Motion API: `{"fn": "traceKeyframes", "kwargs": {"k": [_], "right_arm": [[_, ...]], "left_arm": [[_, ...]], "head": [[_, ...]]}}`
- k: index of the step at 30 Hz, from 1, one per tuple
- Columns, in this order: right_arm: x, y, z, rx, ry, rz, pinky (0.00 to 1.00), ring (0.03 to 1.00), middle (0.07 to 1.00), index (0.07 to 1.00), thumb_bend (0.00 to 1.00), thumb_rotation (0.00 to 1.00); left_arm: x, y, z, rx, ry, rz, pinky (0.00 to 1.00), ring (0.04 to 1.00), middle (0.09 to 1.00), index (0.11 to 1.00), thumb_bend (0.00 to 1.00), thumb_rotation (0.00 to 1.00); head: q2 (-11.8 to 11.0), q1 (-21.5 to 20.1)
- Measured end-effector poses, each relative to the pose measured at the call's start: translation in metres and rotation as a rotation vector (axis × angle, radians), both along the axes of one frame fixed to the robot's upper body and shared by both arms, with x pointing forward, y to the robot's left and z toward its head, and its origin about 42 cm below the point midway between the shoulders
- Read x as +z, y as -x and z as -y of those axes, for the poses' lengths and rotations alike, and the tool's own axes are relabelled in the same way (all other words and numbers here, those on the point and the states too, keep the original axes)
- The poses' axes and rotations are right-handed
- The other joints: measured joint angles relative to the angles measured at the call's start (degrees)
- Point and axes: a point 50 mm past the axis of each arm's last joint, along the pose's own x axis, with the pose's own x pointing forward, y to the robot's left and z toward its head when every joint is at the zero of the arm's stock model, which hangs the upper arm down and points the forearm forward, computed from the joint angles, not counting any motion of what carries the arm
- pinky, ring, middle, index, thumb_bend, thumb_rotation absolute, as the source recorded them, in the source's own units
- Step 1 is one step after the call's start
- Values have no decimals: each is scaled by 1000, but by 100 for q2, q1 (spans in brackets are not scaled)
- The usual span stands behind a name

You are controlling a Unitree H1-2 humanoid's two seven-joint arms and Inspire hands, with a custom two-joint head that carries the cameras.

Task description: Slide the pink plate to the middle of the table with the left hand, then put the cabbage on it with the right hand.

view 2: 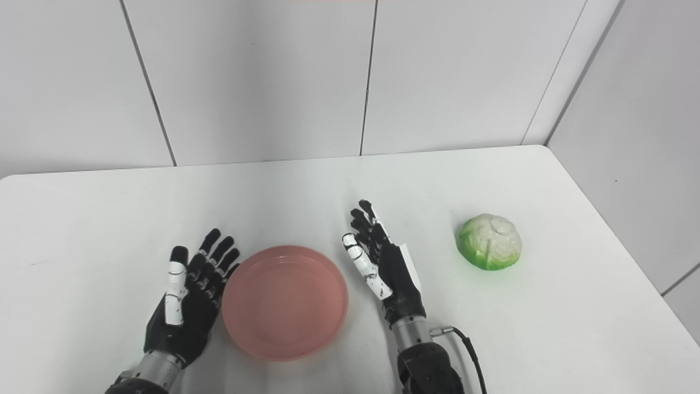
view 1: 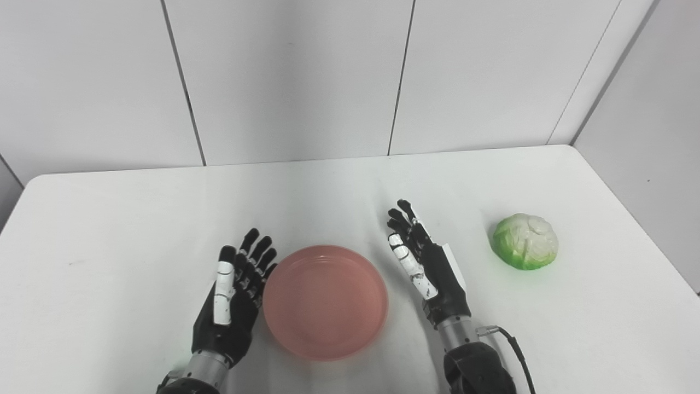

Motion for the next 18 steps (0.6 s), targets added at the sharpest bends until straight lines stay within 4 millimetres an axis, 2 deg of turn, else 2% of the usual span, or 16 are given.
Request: {"fn": "traceKeyframes", "kwargs": {"k": [2,8,11,13,16,18], "right_arm": [[0,0,5,-9,-3,-3,914,904,913,948,619,722],[-4,-8,26,-55,20,-18,949,920,914,953,632,669],[-3,-16,42,-125,89,0,947,914,899,948,681,633],[-2,-22,57,-187,131,35,903,894,897,952,668,570],[-4,-28,72,-242,213,88,902,906,914,953,668,492],[-8,-32,83,-281,332,131,875,894,914,949,687,482]], "left_arm": [[0,0,4,-3,-5,4,1000,1000,995,985,764,864],[-5,-1,13,71,-42,62,1000,1000,1000,1000,732,893],[-9,-2,10,96,-64,93,1000,1000,1000,1000,747,889],[-11,-3,6,130,-96,123,1000,1000,1000,989,707,907],[-16,-4,2,167,-142,165,1000,1000,996,971,658,909],[-18,-6,3,181,-174,199,1000,1000,991,969,636,917]], "head": [[-18,18],[-140,185],[-202,167],[-272,176],[-351,167],[-413,185]]}}
